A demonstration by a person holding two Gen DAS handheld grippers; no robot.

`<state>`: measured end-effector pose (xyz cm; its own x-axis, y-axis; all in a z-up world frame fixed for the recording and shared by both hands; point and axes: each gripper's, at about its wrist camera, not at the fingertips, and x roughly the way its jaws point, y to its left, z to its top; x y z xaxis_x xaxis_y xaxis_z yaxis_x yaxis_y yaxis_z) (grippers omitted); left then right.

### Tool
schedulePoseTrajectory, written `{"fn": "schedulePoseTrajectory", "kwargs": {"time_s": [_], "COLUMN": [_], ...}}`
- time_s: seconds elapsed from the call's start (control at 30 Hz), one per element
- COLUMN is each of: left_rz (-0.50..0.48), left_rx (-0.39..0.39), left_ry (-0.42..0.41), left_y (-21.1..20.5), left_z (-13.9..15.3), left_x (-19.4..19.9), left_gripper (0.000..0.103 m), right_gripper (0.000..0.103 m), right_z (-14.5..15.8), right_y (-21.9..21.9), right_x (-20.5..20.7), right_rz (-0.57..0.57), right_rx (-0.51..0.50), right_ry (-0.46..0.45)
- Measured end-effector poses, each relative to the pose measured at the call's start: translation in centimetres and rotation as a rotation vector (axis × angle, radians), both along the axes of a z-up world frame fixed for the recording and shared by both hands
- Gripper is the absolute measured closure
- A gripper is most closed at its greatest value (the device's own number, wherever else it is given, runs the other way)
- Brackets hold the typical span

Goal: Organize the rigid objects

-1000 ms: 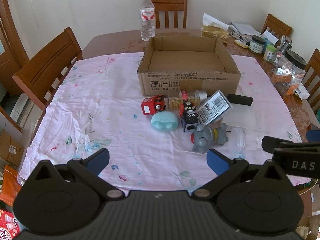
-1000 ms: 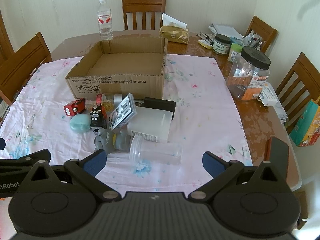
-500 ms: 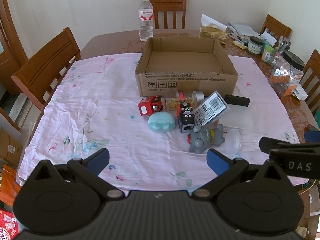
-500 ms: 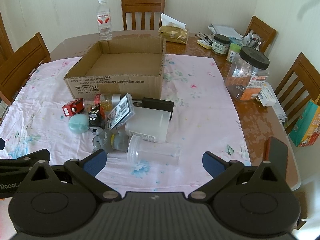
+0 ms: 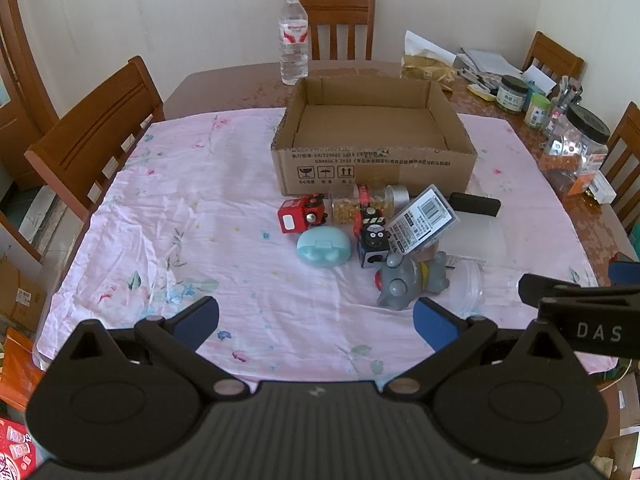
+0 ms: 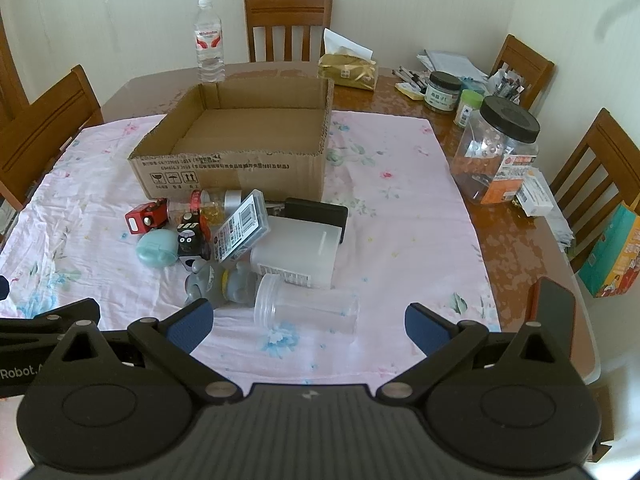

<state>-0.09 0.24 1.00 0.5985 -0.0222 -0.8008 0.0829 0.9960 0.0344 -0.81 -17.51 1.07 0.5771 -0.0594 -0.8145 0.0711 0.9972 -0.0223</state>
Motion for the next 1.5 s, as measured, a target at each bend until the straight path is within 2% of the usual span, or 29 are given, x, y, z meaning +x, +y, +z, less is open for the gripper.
{"fn": "schedulePoseTrajectory", "kwargs": {"time_s": [0.87,1.23,1.5], "left_rz": [-0.011,-0.107,-0.164], "left_rx": [0.015,0.024,0.011], "left_ry": [-0.034,-0.093,-0.094], "left_y": [-0.2,-0.2,1.0], "left_z": [0.5,0.2,-1.5], "left_x": [-0.1,1.3,3.3], "left_gripper": [0.001,0.001,0.001], "right_gripper": [0.000,0.000,0.000], "right_z": [0.3,-0.1,-3.1], "right_y": [-0.2,-1.0,-0.5], "right_x": [-0.1,0.6,1.8], "right_rz": [0.032,0.077,0.124], "right_rx": [0.001,0.055,0.043], "right_ry": [-0.032,-0.084,-0.076]}}
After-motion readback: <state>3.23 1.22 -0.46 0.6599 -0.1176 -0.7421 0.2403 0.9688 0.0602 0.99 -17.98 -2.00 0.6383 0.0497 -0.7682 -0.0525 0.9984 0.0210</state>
